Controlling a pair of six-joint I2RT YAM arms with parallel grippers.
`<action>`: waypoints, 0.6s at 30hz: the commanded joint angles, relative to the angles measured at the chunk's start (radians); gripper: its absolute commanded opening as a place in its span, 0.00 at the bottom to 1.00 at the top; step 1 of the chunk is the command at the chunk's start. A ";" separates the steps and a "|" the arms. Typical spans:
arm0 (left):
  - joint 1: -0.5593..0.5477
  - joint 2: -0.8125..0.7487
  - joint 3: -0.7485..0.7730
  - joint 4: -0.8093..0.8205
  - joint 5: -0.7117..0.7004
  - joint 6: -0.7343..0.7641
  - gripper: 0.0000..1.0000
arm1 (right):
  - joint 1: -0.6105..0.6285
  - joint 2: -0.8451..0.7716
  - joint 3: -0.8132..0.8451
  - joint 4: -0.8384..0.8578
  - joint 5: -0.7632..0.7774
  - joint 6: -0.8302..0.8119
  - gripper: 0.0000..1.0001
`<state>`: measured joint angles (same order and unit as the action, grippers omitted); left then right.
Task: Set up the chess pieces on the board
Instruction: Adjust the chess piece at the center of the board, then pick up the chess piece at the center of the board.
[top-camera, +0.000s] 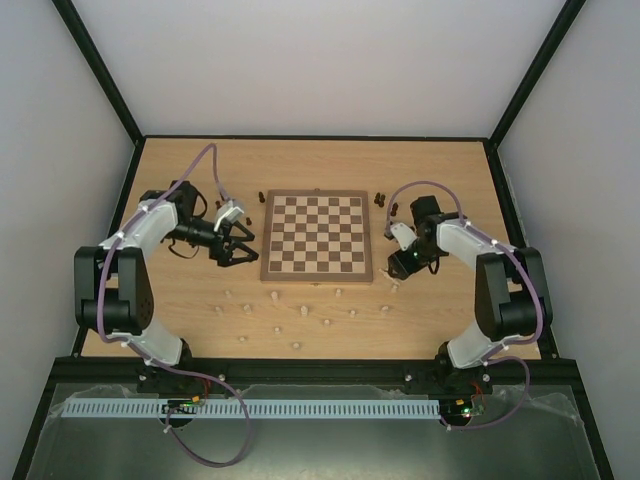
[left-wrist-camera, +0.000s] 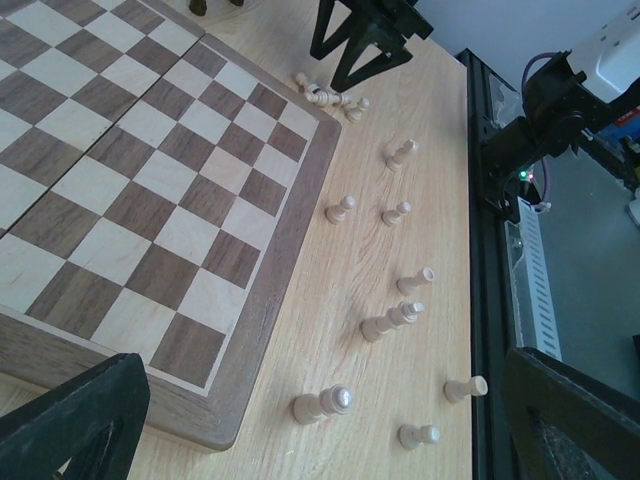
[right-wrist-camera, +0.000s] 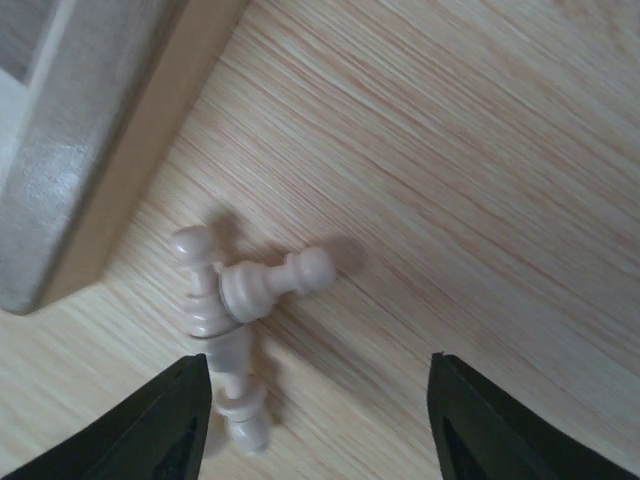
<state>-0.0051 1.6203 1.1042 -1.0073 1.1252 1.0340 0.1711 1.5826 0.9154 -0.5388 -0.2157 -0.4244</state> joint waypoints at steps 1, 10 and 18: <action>0.010 -0.054 -0.033 0.090 0.018 -0.049 0.99 | 0.002 -0.022 -0.023 0.028 0.086 0.018 0.66; 0.017 -0.100 -0.056 0.185 -0.022 -0.157 0.99 | 0.005 -0.236 -0.043 -0.065 0.047 -0.014 0.68; 0.018 -0.105 -0.061 0.209 -0.047 -0.193 0.99 | 0.029 -0.289 -0.123 -0.126 0.007 -0.055 0.57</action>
<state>0.0059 1.5375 1.0580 -0.8185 1.0756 0.8516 0.1867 1.2957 0.8391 -0.5652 -0.1814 -0.4492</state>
